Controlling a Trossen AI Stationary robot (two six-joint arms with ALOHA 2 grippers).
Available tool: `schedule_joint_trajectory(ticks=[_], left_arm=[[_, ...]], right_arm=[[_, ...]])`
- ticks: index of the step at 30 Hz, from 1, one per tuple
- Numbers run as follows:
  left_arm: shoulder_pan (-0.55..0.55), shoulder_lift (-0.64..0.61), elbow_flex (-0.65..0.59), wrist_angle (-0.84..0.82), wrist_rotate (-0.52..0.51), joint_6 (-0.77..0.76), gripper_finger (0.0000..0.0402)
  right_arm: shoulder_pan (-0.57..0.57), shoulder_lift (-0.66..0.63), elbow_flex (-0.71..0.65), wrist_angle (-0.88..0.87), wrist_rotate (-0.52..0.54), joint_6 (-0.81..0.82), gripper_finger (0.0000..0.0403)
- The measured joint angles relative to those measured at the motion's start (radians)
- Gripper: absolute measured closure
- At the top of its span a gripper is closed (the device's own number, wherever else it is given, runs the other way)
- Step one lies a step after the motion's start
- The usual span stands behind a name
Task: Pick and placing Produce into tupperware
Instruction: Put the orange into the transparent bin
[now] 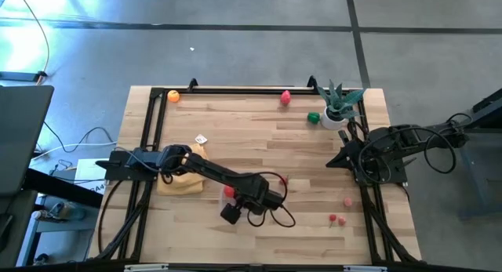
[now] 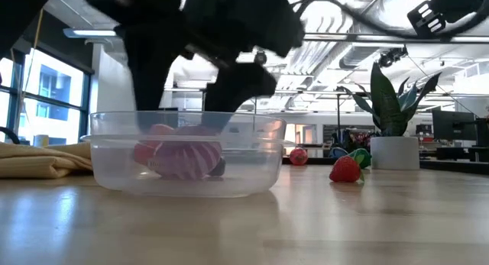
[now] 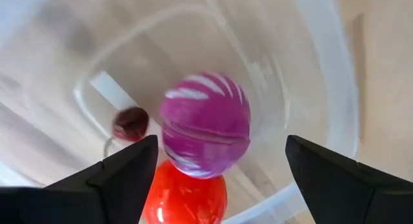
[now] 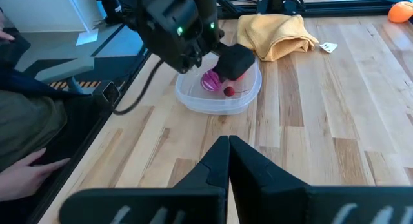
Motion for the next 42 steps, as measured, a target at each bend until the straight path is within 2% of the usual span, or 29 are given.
schedule_joint_trajectory(ticks=[3, 8, 14, 17, 25, 33, 38, 42], left_arm=[[0.0, 0.001, 0.05, -0.027, -0.012, -0.008, 0.0071], [0.005, 0.001, 0.131, -0.106, -0.102, -0.024, 0.0071], [0.035, -0.022, 0.162, -0.101, -0.137, -0.006, 0.0071], [0.066, -0.031, 0.157, -0.101, -0.189, 0.015, 0.0071], [0.203, -0.042, 0.158, -0.101, -0.244, 0.121, 0.0071], [0.403, -0.051, 0.158, -0.067, -0.349, 0.253, 0.0071], [0.549, -0.05, 0.158, 0.12, -0.304, 0.282, 0.0071], [0.661, -0.05, 0.158, 0.271, -0.186, 0.158, 0.0071]], right_arm=[[0.0, 0.0, 0.0, 0.0, 0.0, 0.001, 0.0402], [0.0, 0.0, 0.0, 0.0, 0.0, 0.0, 0.0402], [0.0, 0.0, 0.0, 0.0, 0.0, 0.0, 0.0402], [0.0, 0.0, 0.0, 0.0, 0.0, 0.0, 0.0402], [0.0, 0.0, 0.0, 0.0, 0.0, -0.001, 0.0402], [0.0, 0.0, 0.0, 0.0, 0.0, -0.001, 0.0402], [0.0, 0.0, 0.0, 0.0, 0.0, -0.001, 0.0402], [0.0, 0.0, 0.0, 0.0, 0.0, 0.001, 0.0402]])
